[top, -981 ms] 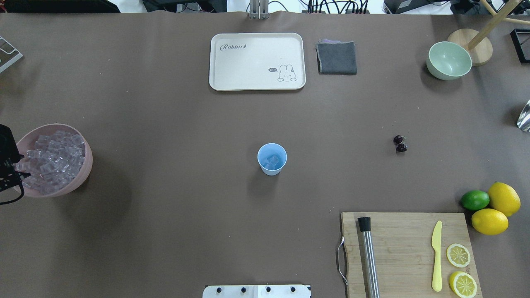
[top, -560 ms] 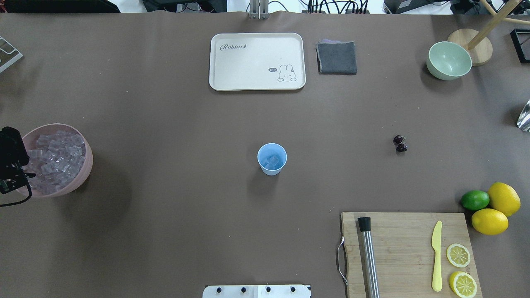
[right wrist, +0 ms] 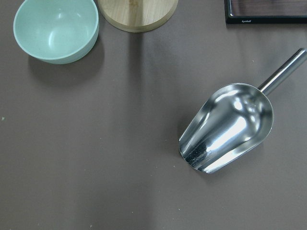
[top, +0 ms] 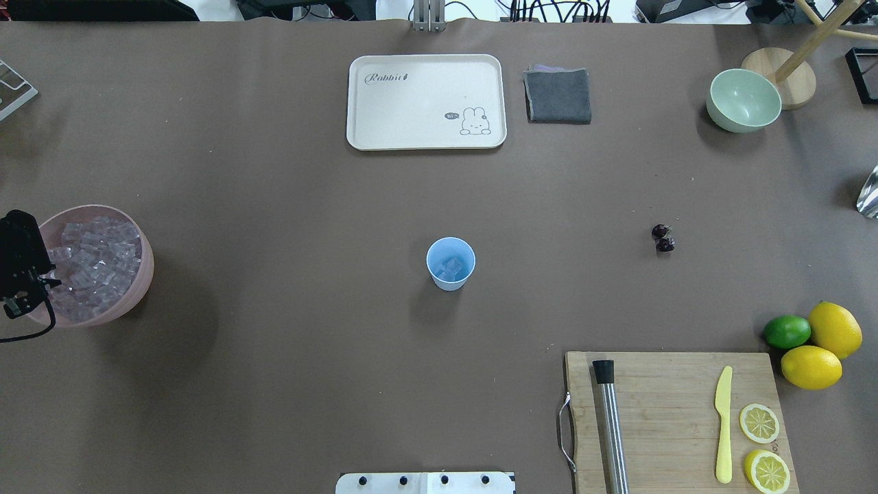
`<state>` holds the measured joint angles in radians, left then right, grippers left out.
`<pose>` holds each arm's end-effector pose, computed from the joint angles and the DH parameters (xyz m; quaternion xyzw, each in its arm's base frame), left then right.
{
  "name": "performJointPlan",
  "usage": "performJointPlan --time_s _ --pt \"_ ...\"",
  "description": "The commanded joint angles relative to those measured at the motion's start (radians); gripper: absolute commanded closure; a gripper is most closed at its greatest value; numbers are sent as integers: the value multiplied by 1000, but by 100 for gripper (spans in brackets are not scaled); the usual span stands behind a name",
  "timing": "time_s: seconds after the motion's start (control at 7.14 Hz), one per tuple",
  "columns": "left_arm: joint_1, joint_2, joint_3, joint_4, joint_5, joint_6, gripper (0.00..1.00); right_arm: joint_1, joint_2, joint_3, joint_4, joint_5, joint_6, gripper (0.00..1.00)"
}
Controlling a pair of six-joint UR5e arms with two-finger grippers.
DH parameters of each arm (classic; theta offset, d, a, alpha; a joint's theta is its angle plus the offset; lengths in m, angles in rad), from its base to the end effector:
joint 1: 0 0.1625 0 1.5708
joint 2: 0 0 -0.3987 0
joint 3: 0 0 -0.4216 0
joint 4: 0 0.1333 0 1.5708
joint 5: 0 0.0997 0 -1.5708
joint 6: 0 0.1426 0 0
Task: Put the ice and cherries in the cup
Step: 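Lower the left gripper into the ice bowl and grasp another ice cube, then carry the second ice cube with the left gripper to the blue cup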
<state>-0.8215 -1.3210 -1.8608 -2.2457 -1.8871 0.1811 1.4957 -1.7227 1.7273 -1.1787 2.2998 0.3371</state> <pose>0.2665 -0.4170 0.5688 0.2904 0.2385 0.4642 0.8020 0.0011 -0.4958 0.6142 0.1087 -0.3798 0.0500 0.9173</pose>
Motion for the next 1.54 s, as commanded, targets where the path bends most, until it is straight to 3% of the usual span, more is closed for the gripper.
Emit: performJointPlan --time_s 0.0,0.28,0.56,0.7,0.98,1.26,1.4 --pt "-7 -3 -6 0 -3 1 100 0 0 0 1 1 0 0" --pt "-11 0 -47 3 -27 1 100 0 0 1 1 1 0 0" --pt "-121 -53 -66 20 -236 -55 100 0 2 1 1 1 0 0" --pt "-129 -111 -63 17 -301 -247 100 0 2 1 1 0 0 0" --pt "-116 -327 -5 17 -311 -645 100 0 3 1 1 0 0 0" --pt "-43 -502 34 14 -296 -1015 100 0 3 1 1 -2 0 0" --pt "37 -605 47 11 -202 -1195 100 0 5 3 1 0 0 0"
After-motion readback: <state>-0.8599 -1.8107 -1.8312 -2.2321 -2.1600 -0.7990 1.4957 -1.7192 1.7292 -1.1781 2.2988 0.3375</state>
